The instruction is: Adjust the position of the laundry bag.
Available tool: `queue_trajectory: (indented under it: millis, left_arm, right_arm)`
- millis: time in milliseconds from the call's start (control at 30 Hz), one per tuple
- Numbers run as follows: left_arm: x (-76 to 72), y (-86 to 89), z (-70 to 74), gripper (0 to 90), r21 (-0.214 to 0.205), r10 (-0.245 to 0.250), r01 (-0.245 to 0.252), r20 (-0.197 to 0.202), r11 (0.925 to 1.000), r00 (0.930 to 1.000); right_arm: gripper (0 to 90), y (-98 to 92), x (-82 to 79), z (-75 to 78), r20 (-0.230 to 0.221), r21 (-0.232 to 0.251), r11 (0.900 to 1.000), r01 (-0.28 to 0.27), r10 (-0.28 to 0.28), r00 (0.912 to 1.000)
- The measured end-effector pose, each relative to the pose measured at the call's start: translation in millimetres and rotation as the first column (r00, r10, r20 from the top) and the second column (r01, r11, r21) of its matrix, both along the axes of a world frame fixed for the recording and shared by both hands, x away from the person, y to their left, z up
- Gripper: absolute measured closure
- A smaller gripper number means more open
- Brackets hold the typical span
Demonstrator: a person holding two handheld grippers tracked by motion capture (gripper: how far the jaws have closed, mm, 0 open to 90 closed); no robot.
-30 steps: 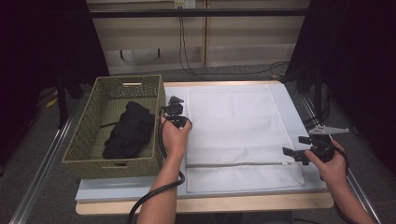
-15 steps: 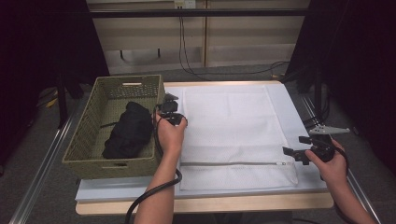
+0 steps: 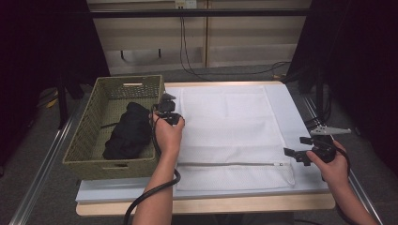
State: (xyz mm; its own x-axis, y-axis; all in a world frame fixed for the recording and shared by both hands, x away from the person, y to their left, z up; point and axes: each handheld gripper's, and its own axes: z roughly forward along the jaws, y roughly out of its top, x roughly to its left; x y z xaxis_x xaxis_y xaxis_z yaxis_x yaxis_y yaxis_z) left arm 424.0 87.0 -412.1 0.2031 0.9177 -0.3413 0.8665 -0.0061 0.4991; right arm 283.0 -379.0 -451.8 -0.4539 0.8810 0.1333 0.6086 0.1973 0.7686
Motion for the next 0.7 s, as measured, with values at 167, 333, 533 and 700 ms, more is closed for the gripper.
queue_trajectory:
  millis: [167, 333, 533, 700]
  left_arm:
    - [-0.3, 2.1, -0.3, 90.0, 0.0, 0.016, -0.016, 0.0, 0.9999, 0.9999]
    - [-0.7, 4.3, 1.6, 90.0, 0.007, 0.022, -0.022, 0.006, 0.9997, 0.9997]
    - [-2.3, 3.4, 2.8, 90.0, 0.01, 0.015, -0.015, 0.009, 0.9998, 0.9999]
    - [-2.1, 3.5, 2.0, 90.0, 0.027, 0.011, -0.011, 0.002, 0.9996, 0.9999]
  right_arm:
    - [6.7, 2.0, 0.3, -0.7, 0.0, -0.005, 1.0, -0.004, 0.004, 1.0]
    - [6.7, 1.7, 0.4, -1.1, -0.005, -0.003, 1.0, -0.006, 0.006, 1.0]
    - [6.7, 3.2, 0.2, -0.9, -0.008, -0.004, 1.0, -0.007, 0.007, 0.9999]
    - [6.7, 4.0, 0.5, -0.8, -0.005, -0.006, 0.9999, -0.012, 0.012, 0.9999]
